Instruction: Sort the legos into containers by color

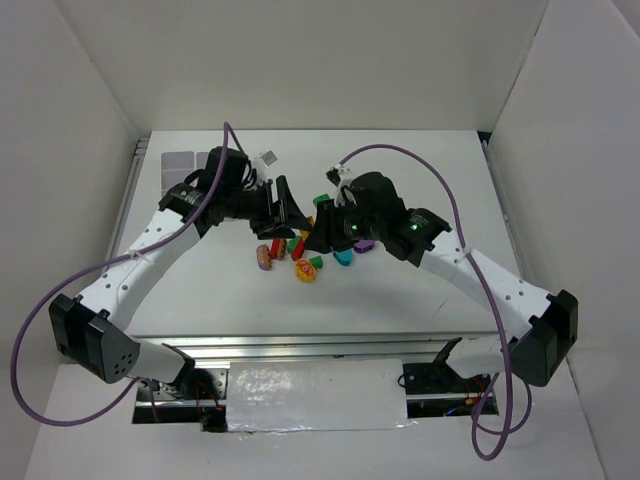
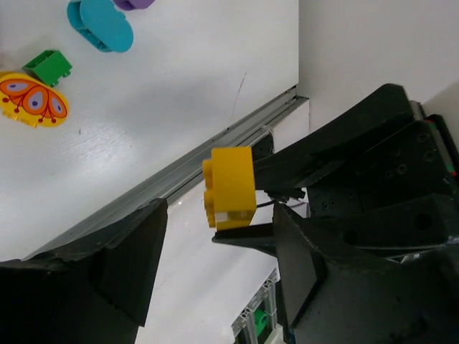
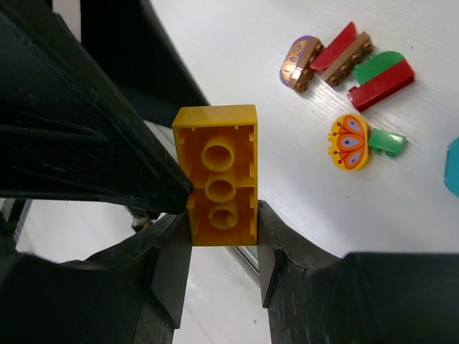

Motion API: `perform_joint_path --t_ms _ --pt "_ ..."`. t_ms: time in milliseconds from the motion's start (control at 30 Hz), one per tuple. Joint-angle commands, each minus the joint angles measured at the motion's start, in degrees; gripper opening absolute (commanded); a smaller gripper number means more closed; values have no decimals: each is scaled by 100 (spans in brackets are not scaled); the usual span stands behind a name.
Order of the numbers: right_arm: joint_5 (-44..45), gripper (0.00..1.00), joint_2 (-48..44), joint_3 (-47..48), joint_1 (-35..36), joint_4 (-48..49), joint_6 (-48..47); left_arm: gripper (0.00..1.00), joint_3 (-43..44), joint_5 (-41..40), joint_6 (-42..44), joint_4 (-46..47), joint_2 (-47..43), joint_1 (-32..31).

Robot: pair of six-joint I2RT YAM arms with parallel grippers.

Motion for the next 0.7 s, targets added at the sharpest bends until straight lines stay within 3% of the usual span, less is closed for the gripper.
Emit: perform_joint_path --t_ms 0,233,633,667 --pt "451 2 -253 114 59 45 19 70 186 0 90 -203 54 0" --pt "-189 2 -245 114 59 256 -191 54 90 167 90 -10 177 0" --pt "-454 2 -69 254 103 195 -420 53 494 9 301 -212 441 0" --pt "-480 2 -51 263 103 160 -455 42 529 -17 309 -186 450 -8"
